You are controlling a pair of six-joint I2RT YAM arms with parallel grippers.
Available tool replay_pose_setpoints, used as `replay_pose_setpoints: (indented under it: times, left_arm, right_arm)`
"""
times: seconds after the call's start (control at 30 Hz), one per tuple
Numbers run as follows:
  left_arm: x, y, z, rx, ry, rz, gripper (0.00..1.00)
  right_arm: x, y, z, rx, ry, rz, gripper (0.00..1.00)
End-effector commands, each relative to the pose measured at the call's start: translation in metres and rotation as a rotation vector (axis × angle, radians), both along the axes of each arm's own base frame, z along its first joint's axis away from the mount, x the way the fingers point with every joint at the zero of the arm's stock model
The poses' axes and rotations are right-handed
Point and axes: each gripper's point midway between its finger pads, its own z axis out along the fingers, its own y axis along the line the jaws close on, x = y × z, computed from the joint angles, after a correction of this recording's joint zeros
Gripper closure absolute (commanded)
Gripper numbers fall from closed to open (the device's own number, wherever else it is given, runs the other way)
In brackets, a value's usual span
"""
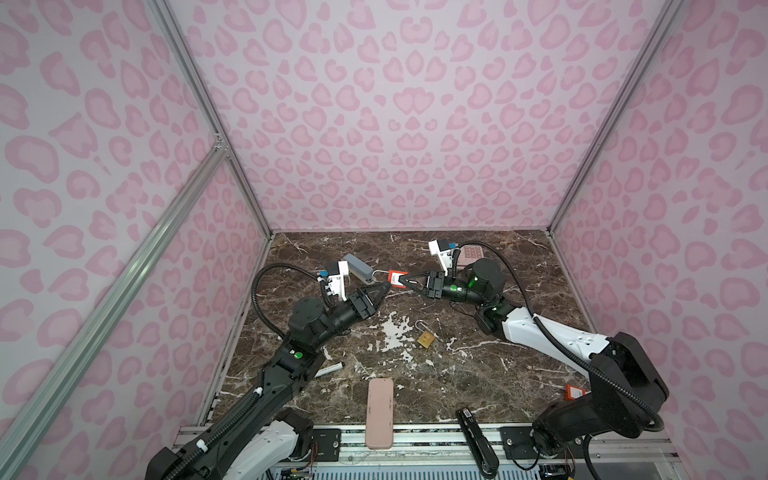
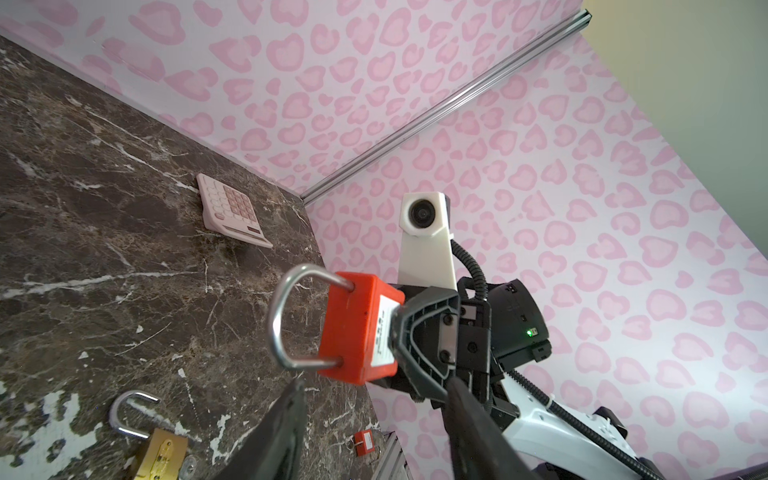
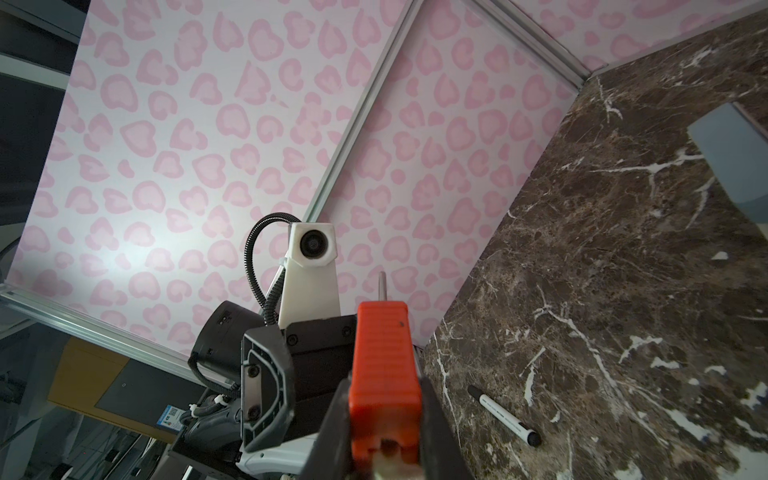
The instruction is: Lock with the key
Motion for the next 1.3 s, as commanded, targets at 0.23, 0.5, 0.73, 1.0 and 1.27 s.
replay_pose_setpoints:
  times: [0.23, 0.5, 0.73, 1.0, 1.27]
  left_arm:
    - [0.004, -0.007, 0.027, -0.052, -0.080, -0.001, 0.45]
    - [0.006, -0.006, 0.027, -0.061, -0.079, 0.017, 0.54]
    - [0.006, -0.003, 0.027, -0.061, -0.081, 0.032, 0.70]
    - [0.004, 0.000, 0.030, -0.059, -0.092, 0.038, 0.88]
    - [0.003, 0.000, 0.031, -0.061, -0.098, 0.040, 0.91]
  right_arm:
    - [-0.002, 0.000, 0.017, 0.086, -0.020, -0.002, 0.92]
    - [-0.006, 0.005, 0.019, 0.102, -0.028, 0.001, 0.92]
    - [-0.009, 0.010, 0.017, 0.104, -0.028, 0.007, 0.91]
    - [-0.009, 0.007, 0.015, 0.104, -0.027, 0.000, 0.43]
    - [-0.002, -0.005, 0.013, 0.161, 0.010, -0.017, 0.37]
